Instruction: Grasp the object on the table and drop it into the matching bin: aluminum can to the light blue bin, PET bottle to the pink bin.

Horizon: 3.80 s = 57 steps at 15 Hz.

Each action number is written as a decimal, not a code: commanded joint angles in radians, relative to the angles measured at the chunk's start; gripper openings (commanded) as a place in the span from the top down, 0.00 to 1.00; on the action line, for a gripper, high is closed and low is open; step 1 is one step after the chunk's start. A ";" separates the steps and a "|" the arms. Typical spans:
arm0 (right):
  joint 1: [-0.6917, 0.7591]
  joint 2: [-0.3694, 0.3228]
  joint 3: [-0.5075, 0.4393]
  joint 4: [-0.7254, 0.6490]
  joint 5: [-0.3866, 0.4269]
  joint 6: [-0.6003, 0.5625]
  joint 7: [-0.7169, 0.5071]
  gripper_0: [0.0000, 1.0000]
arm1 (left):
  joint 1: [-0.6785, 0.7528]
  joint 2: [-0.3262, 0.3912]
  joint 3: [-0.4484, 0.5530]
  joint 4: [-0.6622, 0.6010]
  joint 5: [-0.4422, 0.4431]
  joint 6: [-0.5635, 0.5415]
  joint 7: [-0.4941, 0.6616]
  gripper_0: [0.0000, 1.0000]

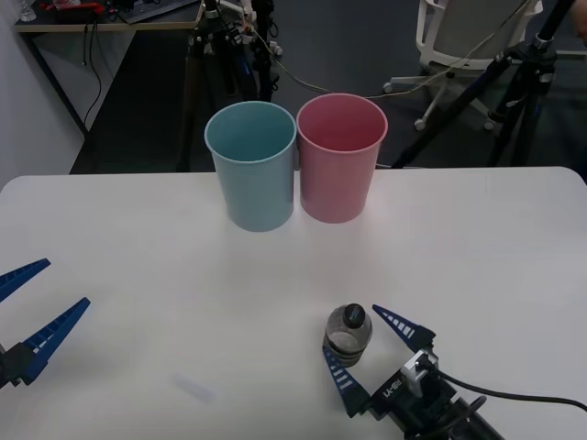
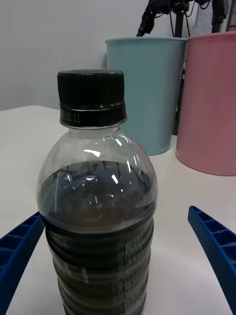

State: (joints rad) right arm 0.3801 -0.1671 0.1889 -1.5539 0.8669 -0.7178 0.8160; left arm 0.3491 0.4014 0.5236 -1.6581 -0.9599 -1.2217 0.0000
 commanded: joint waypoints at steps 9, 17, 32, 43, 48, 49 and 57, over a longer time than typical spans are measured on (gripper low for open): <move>-0.112 0.058 -0.012 0.101 -0.009 -0.005 0.015 0.00 | 0.000 0.000 0.000 0.000 0.000 0.000 0.000 0.00; -0.109 0.060 -0.025 0.100 -0.012 -0.006 0.037 0.97 | 0.000 0.000 0.000 0.000 0.000 0.000 0.000 0.00; 0.097 -0.198 -0.026 -0.247 -0.187 0.147 -0.017 1.00 | 0.000 0.000 0.000 0.000 0.000 0.000 0.000 0.00; 0.031 -0.606 -0.120 -0.687 -0.563 0.635 -0.107 1.00 | 0.000 0.000 0.000 0.000 0.000 0.000 0.000 0.00; -0.195 -0.736 -0.108 -0.710 -0.595 0.851 -0.285 1.00 | 0.000 0.000 0.000 0.000 0.000 0.000 0.000 0.00; -0.227 -0.758 -0.098 -0.709 -0.629 0.876 -0.298 1.00 | 0.000 0.000 0.000 0.000 0.000 0.000 0.000 0.00; -0.667 -0.882 0.133 -0.551 -0.867 0.974 -0.311 1.00 | 0.000 0.000 0.000 0.000 0.000 0.000 0.000 0.00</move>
State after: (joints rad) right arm -0.2443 -1.0471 0.2941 -2.1266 0.0185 0.2476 0.5060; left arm 0.3491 0.4014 0.5236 -1.6580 -0.9599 -1.2217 0.0000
